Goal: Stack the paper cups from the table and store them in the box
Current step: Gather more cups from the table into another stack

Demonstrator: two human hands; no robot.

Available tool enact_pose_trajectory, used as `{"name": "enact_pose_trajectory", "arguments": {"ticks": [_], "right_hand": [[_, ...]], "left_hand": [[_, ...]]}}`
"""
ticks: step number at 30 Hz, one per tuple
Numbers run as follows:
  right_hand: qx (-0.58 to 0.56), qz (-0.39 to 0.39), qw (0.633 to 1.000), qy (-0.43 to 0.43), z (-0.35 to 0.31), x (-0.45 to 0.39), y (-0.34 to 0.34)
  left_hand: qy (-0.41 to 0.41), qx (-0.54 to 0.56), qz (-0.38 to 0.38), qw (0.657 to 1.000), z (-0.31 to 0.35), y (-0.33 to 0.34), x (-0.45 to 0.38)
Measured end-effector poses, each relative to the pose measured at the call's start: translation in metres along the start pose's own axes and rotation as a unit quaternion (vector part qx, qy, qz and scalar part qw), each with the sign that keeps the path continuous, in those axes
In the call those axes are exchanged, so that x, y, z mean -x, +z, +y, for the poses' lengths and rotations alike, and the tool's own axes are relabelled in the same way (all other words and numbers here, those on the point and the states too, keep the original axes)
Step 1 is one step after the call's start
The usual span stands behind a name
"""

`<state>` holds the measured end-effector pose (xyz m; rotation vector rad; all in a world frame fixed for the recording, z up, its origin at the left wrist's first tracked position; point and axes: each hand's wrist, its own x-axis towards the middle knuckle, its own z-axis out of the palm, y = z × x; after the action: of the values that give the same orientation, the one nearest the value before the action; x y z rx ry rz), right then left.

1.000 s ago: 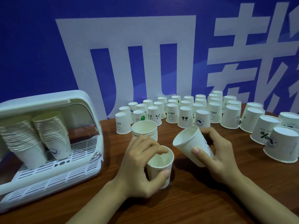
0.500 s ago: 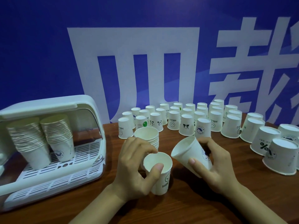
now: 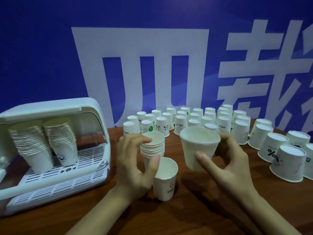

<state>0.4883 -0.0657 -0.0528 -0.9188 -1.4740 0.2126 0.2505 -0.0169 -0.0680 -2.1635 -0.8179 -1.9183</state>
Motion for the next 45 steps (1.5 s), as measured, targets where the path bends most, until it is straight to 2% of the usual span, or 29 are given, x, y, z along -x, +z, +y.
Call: {"name": "enact_pose_trajectory", "arguments": {"ticks": [4, 7, 18, 24, 33, 36, 39, 45], "right_hand": [[-0.1, 0.016, 0.991, 0.084, -0.015, -0.013, 0.015], [-0.098, -0.001, 0.989, 0.111, -0.024, -0.015, 0.036], [0.029, -0.071, 0.991, 0.114, -0.016, 0.007, 0.06], [0.03, -0.069, 0.99, 0.119, -0.014, 0.015, 0.063], [0.059, -0.18, 0.974, 0.124, -0.01, 0.039, 0.064], [0.085, -0.106, 0.985, 0.106, -0.011, 0.027, 0.059], [0.036, -0.018, 0.994, 0.104, -0.025, -0.007, 0.051], [0.037, -0.002, 0.997, 0.071, -0.043, -0.067, 0.08]], "left_hand": [[-0.171, 0.053, 0.047, 0.983, -0.02, 0.002, 0.007], [-0.237, 0.078, 0.044, 0.967, -0.032, 0.005, 0.016], [-0.301, 0.097, 0.005, 0.949, -0.046, 0.015, 0.027], [-0.331, 0.126, 0.005, 0.935, -0.048, 0.016, 0.029], [-0.378, 0.168, -0.003, 0.91, -0.041, 0.014, 0.024], [-0.386, 0.181, -0.027, 0.904, -0.04, 0.015, 0.025], [-0.394, 0.188, -0.058, 0.898, -0.042, 0.014, 0.025], [-0.4, 0.18, -0.097, 0.893, -0.037, 0.013, 0.024]]}}
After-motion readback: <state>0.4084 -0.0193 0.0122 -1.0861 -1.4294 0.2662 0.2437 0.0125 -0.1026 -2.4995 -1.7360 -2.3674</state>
